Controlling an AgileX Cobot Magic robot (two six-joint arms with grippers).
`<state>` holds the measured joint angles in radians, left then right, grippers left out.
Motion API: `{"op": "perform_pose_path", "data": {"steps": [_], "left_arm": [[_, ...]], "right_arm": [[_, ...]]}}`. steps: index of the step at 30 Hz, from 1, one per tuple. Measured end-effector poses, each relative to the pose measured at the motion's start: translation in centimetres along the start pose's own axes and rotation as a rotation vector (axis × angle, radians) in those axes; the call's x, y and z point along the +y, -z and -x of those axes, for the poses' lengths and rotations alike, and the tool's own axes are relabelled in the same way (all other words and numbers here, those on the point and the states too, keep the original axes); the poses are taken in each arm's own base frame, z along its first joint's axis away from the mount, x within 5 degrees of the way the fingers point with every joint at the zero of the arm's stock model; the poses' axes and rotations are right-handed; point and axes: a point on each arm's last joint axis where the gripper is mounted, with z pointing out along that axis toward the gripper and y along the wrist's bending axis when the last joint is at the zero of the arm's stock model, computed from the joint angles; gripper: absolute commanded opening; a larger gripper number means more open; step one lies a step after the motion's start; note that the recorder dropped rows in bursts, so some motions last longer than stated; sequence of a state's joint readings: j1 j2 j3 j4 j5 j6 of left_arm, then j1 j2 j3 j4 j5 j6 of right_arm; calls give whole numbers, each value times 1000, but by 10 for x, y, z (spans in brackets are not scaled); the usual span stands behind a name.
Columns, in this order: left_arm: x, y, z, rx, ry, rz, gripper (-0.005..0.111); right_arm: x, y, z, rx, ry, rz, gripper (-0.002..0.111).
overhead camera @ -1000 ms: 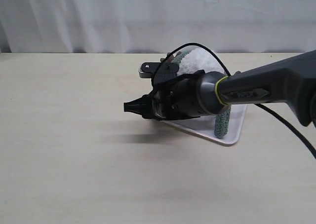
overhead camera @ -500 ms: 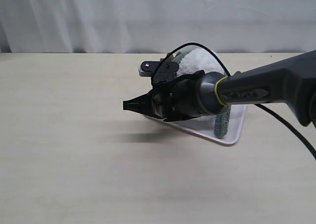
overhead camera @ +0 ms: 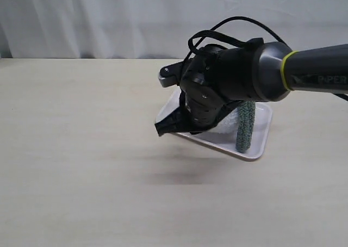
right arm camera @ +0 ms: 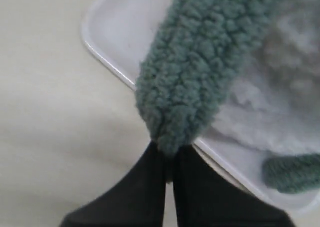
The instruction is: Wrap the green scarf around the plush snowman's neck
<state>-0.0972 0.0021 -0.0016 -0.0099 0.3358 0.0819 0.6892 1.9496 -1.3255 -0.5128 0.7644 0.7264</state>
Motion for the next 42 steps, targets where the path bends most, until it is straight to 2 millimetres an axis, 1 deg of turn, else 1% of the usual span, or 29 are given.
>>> {"op": "perform_pose_path", "data": {"steps": [3, 8, 9, 12, 17, 20, 24, 26, 28, 29, 32, 34, 36, 37, 39, 42], "left_arm": [[0, 0, 0, 0, 0, 0, 0], [0, 0, 0, 0, 0, 0, 0], [0, 0, 0, 0, 0, 0, 0], [0, 0, 0, 0, 0, 0, 0], [0, 0, 0, 0, 0, 0, 0], [0, 0, 0, 0, 0, 0, 0], [0, 0, 0, 0, 0, 0, 0], [0, 0, 0, 0, 0, 0, 0], [0, 0, 0, 0, 0, 0, 0], [0, 0, 0, 0, 0, 0, 0], [0, 0, 0, 0, 0, 0, 0], [0, 0, 0, 0, 0, 0, 0], [0, 0, 0, 0, 0, 0, 0], [0, 0, 0, 0, 0, 0, 0], [0, 0, 0, 0, 0, 0, 0], [0, 0, 0, 0, 0, 0, 0]], "right_arm": [[-7, 1, -10, 112, 58, -75, 4], [-6, 2, -16, 172, 114, -64, 4], [-5, 2, -20, 198, 148, -74, 4], [-3, 4, -24, 221, 184, -85, 4], [-6, 4, -24, 231, 214, -125, 4], [-9, -1, -28, 274, 240, -176, 4], [-6, -18, -34, 318, 266, -199, 4], [-5, -21, -35, 321, 280, -206, 5], [-6, -21, -34, 320, 287, -213, 10], [-6, -19, -32, 323, 292, -216, 14], [-6, -11, -27, 321, 303, -193, 29], [-5, -2, -24, 310, 307, -165, 41], [-1, 9, -20, 289, 307, -132, 51], [-1, 16, -18, 283, 303, -115, 54], [0, 32, -16, 265, 294, -78, 56], [1, 57, -15, 233, 275, -22, 56]]}}
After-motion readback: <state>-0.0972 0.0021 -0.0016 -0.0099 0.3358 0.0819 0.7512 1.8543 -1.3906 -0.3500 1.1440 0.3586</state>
